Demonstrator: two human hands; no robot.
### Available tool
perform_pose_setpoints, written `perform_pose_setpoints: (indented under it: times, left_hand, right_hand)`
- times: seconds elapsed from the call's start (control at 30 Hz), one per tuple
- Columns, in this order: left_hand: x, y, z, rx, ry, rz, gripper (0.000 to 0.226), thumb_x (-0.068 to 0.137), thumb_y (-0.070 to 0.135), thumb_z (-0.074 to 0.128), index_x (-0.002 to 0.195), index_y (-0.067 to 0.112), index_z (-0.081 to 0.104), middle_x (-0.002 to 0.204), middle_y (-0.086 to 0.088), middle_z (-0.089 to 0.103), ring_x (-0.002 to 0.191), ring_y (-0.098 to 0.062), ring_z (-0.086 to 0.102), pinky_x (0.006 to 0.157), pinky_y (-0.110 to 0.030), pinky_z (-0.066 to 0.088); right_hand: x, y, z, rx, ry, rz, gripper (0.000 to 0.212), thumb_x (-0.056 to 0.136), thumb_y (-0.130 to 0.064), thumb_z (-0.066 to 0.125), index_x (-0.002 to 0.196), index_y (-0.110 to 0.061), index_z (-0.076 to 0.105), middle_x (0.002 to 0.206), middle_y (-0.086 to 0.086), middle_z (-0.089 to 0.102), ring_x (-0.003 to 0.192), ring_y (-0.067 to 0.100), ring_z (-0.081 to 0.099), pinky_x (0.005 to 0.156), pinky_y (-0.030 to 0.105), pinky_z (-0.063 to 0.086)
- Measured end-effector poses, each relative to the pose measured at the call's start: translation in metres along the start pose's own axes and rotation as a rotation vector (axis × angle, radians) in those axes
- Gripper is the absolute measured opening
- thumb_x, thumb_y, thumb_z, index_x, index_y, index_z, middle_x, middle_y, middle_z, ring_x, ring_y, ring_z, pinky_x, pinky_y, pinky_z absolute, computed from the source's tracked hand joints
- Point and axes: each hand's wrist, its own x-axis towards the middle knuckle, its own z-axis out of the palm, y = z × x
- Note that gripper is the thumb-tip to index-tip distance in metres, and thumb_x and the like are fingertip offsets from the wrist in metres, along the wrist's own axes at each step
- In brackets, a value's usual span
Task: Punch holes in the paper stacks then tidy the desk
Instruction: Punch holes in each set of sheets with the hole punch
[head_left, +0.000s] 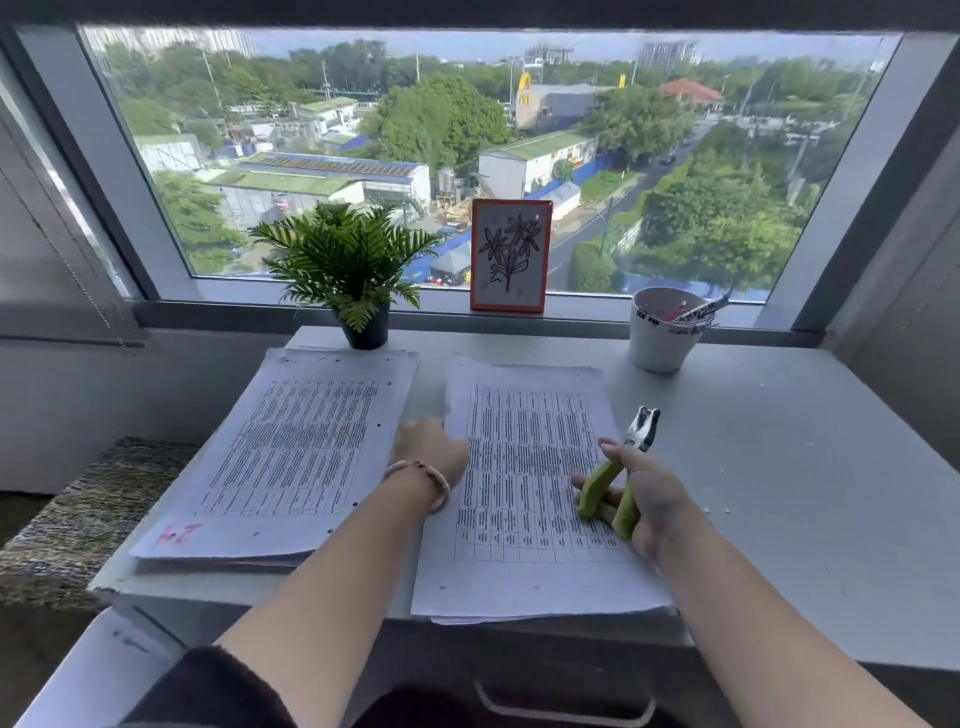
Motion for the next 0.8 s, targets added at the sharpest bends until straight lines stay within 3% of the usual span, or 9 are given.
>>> perform_pose_setpoints:
  times: [0.1, 0.2, 0.33, 0.5, 0.63, 0.7, 0.8]
  left_hand:
    - [-0.012, 0.006, 0.004, 0.021, 0.006, 0.064, 0.029, 0.079, 0.026, 0.049, 0.103, 0.015, 0.061, 0.112, -0.012, 0.056, 0.098, -0.035, 0.059, 0.088, -0.046, 0.052]
    - [-0.026, 0.008, 0.003, -0.074, 0.088, 0.122, 0.047, 0.083, 0.025, 0.059, 0.129, 0.021, 0.054, 0.116, -0.002, 0.058, 0.102, -0.02, 0.056, 0.089, -0.038, 0.052]
    - [-0.036, 0.016, -0.006, -0.302, 0.06, 0.135, 0.037, 0.086, 0.017, 0.064, 0.121, 0.023, 0.058, 0.1, 0.006, 0.065, 0.083, -0.007, 0.06, 0.063, -0.02, 0.05]
    - [-0.042, 0.022, -0.004, -0.522, -0.131, 0.145, 0.044, 0.084, 0.009, 0.067, 0.126, 0.014, 0.056, 0.098, -0.003, 0.07, 0.082, -0.014, 0.065, 0.068, -0.024, 0.053]
    - [-0.045, 0.02, 0.005, -0.295, -0.074, 0.128, 0.01, 0.087, 0.017, 0.063, 0.091, 0.026, 0.065, 0.08, -0.007, 0.068, 0.064, -0.019, 0.057, 0.067, -0.036, 0.055]
    - [-0.046, 0.023, 0.006, -0.287, -0.058, 0.106, 0.007, 0.09, 0.016, 0.059, 0.09, 0.023, 0.062, 0.068, -0.002, 0.059, 0.06, -0.019, 0.051, 0.062, -0.034, 0.049]
    - [-0.042, 0.023, -0.005, -0.331, -0.094, 0.003, 0.008, 0.091, 0.017, 0.06, 0.098, 0.014, 0.06, 0.081, 0.0, 0.058, 0.078, -0.019, 0.055, 0.071, -0.032, 0.048]
  right_hand:
    - [0.001, 0.002, -0.003, 0.017, -0.015, -0.007, 0.023, 0.098, -0.018, 0.048, 0.12, -0.015, 0.055, 0.115, 0.029, 0.057, 0.096, 0.036, 0.065, 0.085, 0.048, 0.052]
    - [0.001, 0.004, -0.006, 0.047, -0.02, 0.0, 0.024, 0.099, -0.018, 0.047, 0.121, -0.015, 0.055, 0.117, 0.026, 0.055, 0.099, 0.037, 0.065, 0.085, 0.048, 0.052]
    - [0.0, 0.006, -0.008, 0.087, -0.027, -0.003, 0.024, 0.099, -0.017, 0.046, 0.122, -0.014, 0.054, 0.102, 0.021, 0.058, 0.101, 0.037, 0.064, 0.088, 0.048, 0.051]
    - [-0.001, 0.008, -0.009, 0.123, -0.027, -0.005, 0.023, 0.099, -0.017, 0.046, 0.12, -0.014, 0.055, 0.108, 0.022, 0.058, 0.102, 0.036, 0.065, 0.085, 0.047, 0.052]
    - [-0.001, 0.009, -0.01, 0.143, -0.022, -0.013, 0.023, 0.099, -0.017, 0.046, 0.12, -0.013, 0.055, 0.102, 0.02, 0.058, 0.103, 0.038, 0.065, 0.082, 0.046, 0.053]
    - [-0.002, 0.009, -0.01, 0.146, -0.02, -0.015, 0.023, 0.099, -0.017, 0.046, 0.12, -0.013, 0.055, 0.1, 0.023, 0.059, 0.098, 0.037, 0.066, 0.079, 0.046, 0.054]
    - [-0.004, 0.009, -0.01, 0.161, -0.019, -0.013, 0.023, 0.1, -0.017, 0.045, 0.12, -0.013, 0.055, 0.105, 0.026, 0.059, 0.096, 0.036, 0.067, 0.071, 0.044, 0.056]
